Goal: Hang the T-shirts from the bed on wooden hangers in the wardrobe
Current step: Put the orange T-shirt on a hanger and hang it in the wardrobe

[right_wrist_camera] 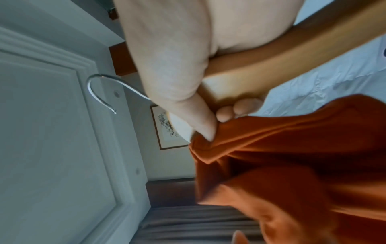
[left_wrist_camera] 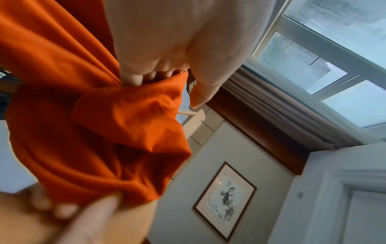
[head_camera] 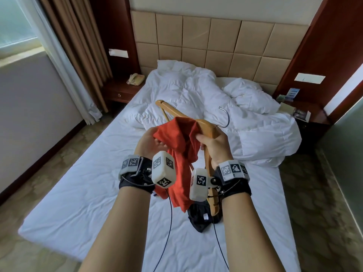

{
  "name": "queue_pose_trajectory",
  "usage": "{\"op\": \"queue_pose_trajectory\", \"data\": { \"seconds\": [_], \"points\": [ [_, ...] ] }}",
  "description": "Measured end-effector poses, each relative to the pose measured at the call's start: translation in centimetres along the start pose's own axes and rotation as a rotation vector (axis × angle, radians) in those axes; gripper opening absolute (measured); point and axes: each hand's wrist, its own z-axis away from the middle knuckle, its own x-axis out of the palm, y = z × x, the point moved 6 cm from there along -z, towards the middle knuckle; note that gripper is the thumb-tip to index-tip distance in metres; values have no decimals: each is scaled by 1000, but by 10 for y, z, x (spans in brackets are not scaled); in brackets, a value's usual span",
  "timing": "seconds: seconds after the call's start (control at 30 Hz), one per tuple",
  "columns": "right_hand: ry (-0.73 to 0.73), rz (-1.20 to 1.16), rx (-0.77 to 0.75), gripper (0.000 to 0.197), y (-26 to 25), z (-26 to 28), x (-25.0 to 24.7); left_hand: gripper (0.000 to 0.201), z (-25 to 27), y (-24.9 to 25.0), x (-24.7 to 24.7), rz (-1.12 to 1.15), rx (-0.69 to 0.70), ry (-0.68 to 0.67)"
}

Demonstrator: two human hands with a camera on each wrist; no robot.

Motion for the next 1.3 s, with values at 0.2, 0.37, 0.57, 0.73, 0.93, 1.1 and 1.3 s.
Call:
{"op": "queue_pose_trajectory", "data": {
  "seconds": [0.2,0.37,0.57,0.73,0.93,1.1,1.3],
  "points": [
    [-21,-24,-3,26,-6,-4,-21,35,4,-42,9,-234,-181,-80],
    [-5,-17,19,32,-2,-5,-45,53,-10,-59,24,-431,-47,-99],
    [-31,28,4,29,-3,-6,-65,44,-1,-84,59,-800,49,-385],
    [-54,48,-6,24,-7,-10,-84,16,-17,-106,67,-1088,142,-281],
    [-108,80,87,43,0,-15,-115,8,-25,-117,80,-734,184,-179],
    [-147,162,129,62,19,-14,-133,17,-21,-119,96,-556,150,-211],
    [-199,186,141,61,27,-16,-133,16,-19,-119,103,-552,183,-199]
  ]
}}
